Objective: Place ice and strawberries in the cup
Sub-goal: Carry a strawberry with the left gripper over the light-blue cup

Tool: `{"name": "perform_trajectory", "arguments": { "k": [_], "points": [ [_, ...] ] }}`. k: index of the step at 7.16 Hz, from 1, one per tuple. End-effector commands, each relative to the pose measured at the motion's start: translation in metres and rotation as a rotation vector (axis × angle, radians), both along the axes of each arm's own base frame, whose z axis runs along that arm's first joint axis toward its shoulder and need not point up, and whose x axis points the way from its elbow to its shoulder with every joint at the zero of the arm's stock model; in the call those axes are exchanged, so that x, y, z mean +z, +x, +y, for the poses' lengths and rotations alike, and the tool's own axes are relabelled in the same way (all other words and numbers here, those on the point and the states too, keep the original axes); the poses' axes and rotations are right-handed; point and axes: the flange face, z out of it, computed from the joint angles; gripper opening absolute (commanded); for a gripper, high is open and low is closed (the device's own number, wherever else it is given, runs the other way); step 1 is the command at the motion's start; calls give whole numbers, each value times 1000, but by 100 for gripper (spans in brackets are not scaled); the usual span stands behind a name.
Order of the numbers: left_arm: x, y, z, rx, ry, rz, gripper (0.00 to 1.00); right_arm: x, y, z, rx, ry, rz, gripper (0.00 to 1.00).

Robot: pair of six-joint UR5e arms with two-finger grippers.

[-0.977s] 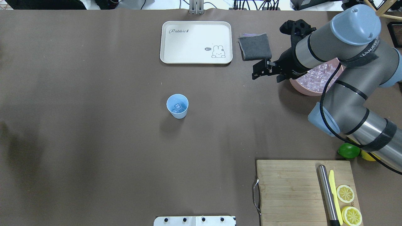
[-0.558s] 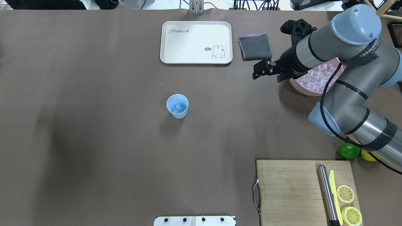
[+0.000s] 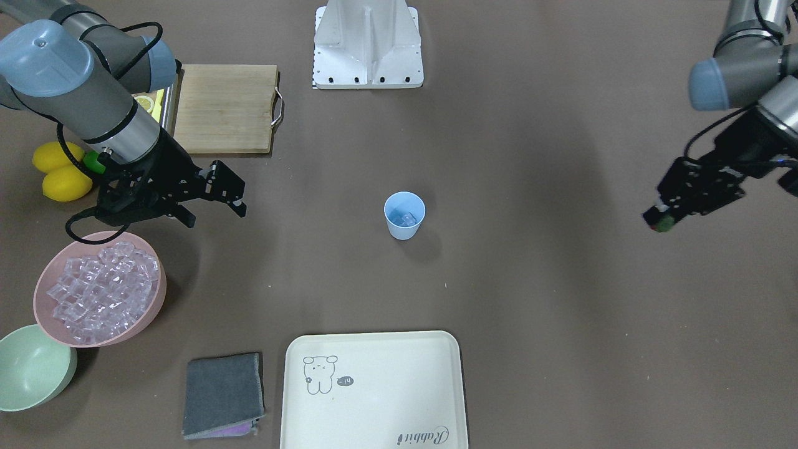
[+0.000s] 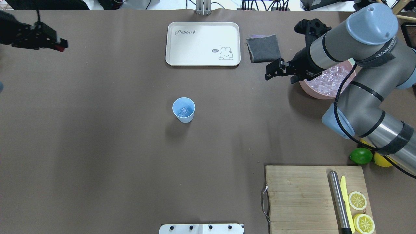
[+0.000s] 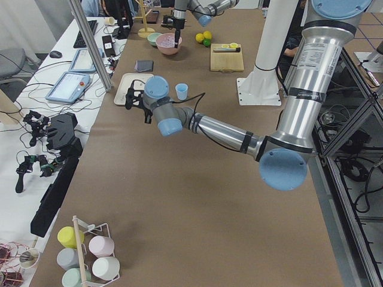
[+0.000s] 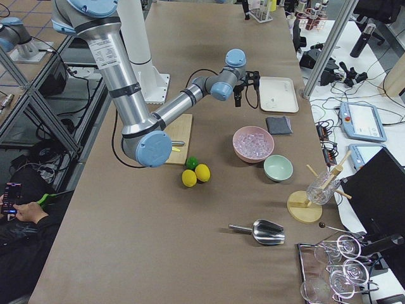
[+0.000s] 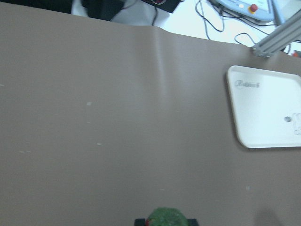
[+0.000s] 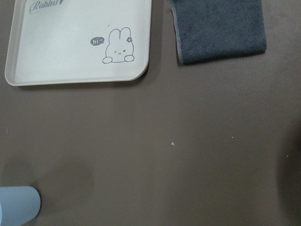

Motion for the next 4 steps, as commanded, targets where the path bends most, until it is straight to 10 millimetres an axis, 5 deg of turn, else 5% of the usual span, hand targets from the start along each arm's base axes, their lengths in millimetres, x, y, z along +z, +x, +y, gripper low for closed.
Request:
{"name": "perform_trajectory", "arguments": {
  "k": [1,3,4],
  "points": [
    [-112,137,33,-20,-90,-9,0,7,11,-11,25,-13,11,100],
    [-164,249,81,-49,-71,-42,0,9,13,-12,38,-18,12,100],
    [-167,283,82,-60,-68,-61,0,10,12,-13,37,-16,15,100]
  ]
}}
